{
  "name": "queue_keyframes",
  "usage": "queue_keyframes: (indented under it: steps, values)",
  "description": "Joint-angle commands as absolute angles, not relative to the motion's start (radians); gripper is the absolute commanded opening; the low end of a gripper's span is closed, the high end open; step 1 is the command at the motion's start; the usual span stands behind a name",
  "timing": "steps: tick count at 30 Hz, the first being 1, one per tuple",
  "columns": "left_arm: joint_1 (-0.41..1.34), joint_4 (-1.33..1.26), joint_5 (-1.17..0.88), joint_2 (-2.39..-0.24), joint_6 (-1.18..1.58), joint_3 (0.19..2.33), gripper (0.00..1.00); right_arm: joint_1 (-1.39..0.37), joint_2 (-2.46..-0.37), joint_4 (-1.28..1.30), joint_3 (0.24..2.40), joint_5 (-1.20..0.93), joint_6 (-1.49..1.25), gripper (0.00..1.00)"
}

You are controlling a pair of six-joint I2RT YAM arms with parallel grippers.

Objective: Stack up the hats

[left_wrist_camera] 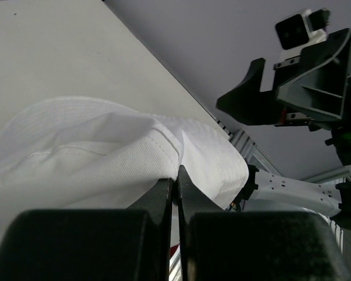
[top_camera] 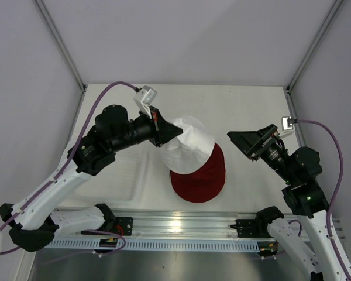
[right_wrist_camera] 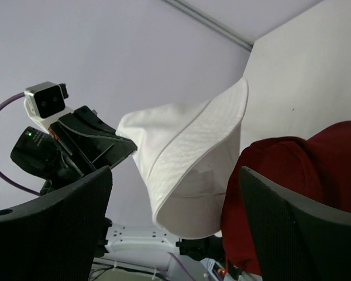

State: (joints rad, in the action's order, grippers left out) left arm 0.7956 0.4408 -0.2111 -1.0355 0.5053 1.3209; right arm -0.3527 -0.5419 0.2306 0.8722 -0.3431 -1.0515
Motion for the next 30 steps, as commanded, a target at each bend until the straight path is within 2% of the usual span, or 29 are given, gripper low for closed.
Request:
queue_keyframes:
  steps: [1, 6, 12, 20, 23, 26, 27, 30]
  values:
    - [0.851, 0.373, -0.181, -1.069, 0.515, 1.402, 0.01, -0.364, -0.538, 0.158, 0.835, -0.411, -1.143, 0.92]
    - [0.917, 0.367, -0.118, -1.127, 0.518, 1.434, 0.01, -0.368, -0.508, 0.153, 0.779, -0.400, -1.196, 0.92]
    - [0.962, 0.356, -0.098, -1.184, 0.523, 1.465, 0.01, -0.379, -0.485, 0.019, 0.680, -0.411, -1.348, 0.92]
    - [0.986, 0.331, -0.089, -1.200, 0.520, 1.470, 0.01, -0.397, -0.511, -0.034, 0.664, -0.387, -1.371, 0.90]
    - [0.997, 0.331, -0.104, -1.206, 0.519, 1.457, 0.01, -0.400, -0.514, -0.038, 0.657, -0.361, -1.362, 0.82]
    - [1.008, 0.342, -0.112, -1.206, 0.515, 1.447, 0.01, -0.399, -0.526, -0.012, 0.667, -0.327, -1.309, 0.53]
    - [1.008, 0.342, -0.115, -1.203, 0.517, 1.440, 0.01, -0.399, -0.538, 0.035, 0.672, -0.318, -1.275, 0.31]
    - [1.014, 0.337, -0.124, -1.190, 0.522, 1.410, 0.01, -0.402, -0.557, 0.087, 0.663, -0.318, -1.232, 0.10]
